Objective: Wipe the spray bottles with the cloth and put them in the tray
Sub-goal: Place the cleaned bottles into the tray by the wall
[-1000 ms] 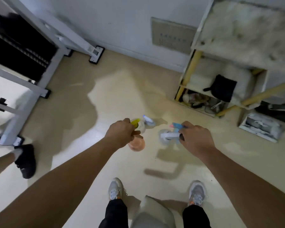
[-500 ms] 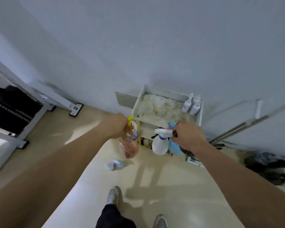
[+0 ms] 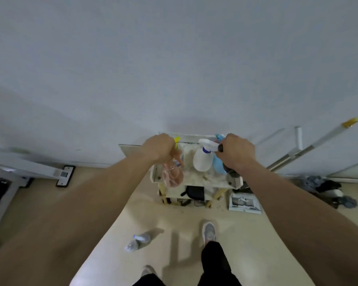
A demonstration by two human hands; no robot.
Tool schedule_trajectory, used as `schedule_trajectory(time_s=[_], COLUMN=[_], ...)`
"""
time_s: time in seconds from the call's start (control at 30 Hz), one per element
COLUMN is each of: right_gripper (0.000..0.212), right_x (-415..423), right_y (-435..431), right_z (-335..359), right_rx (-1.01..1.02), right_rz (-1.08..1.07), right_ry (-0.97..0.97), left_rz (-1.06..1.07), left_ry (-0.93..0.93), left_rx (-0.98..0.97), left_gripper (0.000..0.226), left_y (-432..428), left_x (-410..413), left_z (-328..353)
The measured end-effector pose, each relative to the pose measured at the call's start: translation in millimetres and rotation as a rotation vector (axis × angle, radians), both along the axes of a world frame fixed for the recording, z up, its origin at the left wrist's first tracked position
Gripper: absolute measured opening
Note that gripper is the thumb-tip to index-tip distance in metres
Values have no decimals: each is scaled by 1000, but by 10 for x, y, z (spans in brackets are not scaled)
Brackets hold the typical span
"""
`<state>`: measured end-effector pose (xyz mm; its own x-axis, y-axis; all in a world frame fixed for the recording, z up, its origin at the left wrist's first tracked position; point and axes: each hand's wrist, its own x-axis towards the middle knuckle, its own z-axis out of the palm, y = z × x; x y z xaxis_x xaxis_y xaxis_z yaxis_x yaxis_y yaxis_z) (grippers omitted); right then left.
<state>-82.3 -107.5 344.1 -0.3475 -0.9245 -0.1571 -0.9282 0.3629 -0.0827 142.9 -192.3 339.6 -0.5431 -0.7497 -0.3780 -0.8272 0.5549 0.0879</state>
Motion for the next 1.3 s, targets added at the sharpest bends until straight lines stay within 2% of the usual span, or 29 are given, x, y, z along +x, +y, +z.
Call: schedule_trajectory(time_s=[0.1, 0.47, 0.73, 1.03, 1.3], right_gripper=[25, 30, 26, 26, 50], right_x=[-34, -1, 107, 103, 46], right_y=[-280, -1096, -1282, -1354, -1254], right_z=[-215, -711, -998, -1033, -1049], right_rx=[5, 79, 92, 133, 175], right_rz=[5, 56, 164, 162, 198], right_ry=[-26, -178, -85, -74, -133], left_rz=[46, 210, 321, 327, 412], left_ry=[6, -87, -43, -44, -29], left_rx=[18, 42, 49, -6, 23], left_gripper=[14, 16, 12, 24, 35], left_y=[-208, -495, -617, -630, -507], left_x=[-107, -212, -94, -119, -194], left_z=[-123, -530, -825, -852, -919])
